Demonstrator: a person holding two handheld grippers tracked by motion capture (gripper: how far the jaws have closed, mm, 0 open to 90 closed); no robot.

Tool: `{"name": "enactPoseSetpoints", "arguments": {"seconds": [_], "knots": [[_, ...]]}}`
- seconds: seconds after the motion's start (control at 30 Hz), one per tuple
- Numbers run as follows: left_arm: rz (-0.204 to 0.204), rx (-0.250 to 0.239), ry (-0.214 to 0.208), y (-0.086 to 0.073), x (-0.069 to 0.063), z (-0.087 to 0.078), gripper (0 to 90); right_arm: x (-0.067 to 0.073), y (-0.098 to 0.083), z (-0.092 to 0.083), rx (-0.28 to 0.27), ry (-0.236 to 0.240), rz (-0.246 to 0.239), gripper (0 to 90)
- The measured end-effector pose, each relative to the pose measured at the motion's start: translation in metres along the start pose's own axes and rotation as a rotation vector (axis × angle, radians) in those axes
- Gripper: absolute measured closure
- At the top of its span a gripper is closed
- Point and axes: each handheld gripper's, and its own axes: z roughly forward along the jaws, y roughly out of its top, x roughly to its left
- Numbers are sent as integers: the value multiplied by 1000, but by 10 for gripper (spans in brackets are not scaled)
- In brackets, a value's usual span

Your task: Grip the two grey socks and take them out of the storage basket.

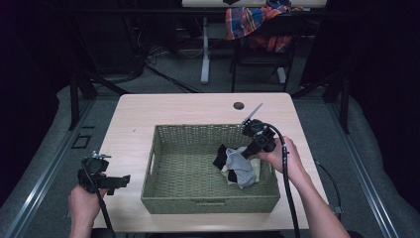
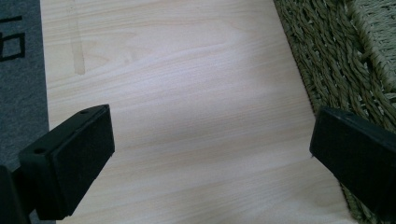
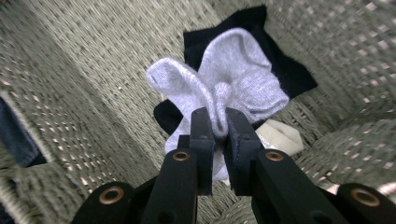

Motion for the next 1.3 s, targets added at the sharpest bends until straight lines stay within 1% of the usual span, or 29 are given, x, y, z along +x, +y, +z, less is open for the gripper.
{"name": "enactPoseSetpoints", "arguments": {"seconds": [0.03,0.07,0.1,0.13,0.17,0.23,0.33,0.37,0.4,0.47,0.5,0.53,0.57,0.67,0.7,0.8,0.83,1.03,1.07,1.13,1.17,1.2,1.23,1.27,1.3], "knots": [[0,1,-1,0,0,0,0,1,-1,-8,-19,0,-5,828],[0,0,1,0,0,0,0,1,-1,-10,-31,1,-2,830],[0,2,0,0,0,0,0,2,-1,-14,-34,-2,-7,831],[0,2,0,0,0,0,0,2,-1,-14,-34,-2,-7,831],[1,1,2,0,0,0,0,3,-2,-20,-53,-4,-6,832],[1,1,3,0,0,0,0,3,-3,-22,-63,-2,-6,832],[1,2,2,0,0,0,0,4,-5,-31,-86,-8,0,833],[4,5,2,0,0,0,0,2,-5,-34,-80,-6,-2,833],[4,5,2,0,0,0,0,3,-6,-34,-98,-4,11,833],[6,5,3,0,0,0,0,1,-6,-37,-94,-11,6,834],[4,5,3,0,0,0,0,0,-8,-42,-108,-9,12,835],[4,5,3,0,0,0,0,0,-8,-42,-108,-9,12,835],[4,5,3,0,0,0,0,0,-9,-45,-124,-5,19,836],[2,5,0,0,-1,0,0,-1,-10,-50,-130,-9,18,836],[2,6,0,0,-1,0,0,-1,-12,-53,-146,-8,25,836],[2,7,1,0,-1,0,0,-2,-13,-57,-153,-9,28,836],[4,7,0,0,-1,0,0,-3,-15,-60,-154,-12,30,836],[9,10,1,0,-1,1,0,-7,-19,-67,-173,-18,51,836],[9,10,1,0,-1,1,0,-8,-20,-69,-164,-25,48,836],[9,10,1,0,-1,1,0,-9,-20,-70,-163,-26,48,836],[9,10,1,0,-1,1,0,-10,-22,-72,-179,-31,61,836],[9,12,0,0,-1,1,0,-11,-23,-73,-184,-34,62,836],[9,12,0,0,-1,1,0,-11,-23,-73,-184,-34,62,836],[9,13,0,0,-1,1,0,-13,-25,-76,-189,-38,76,836],[10,14,1,1,-1,1,0,-15,-27,-79,-184,-43,73,836]]}}
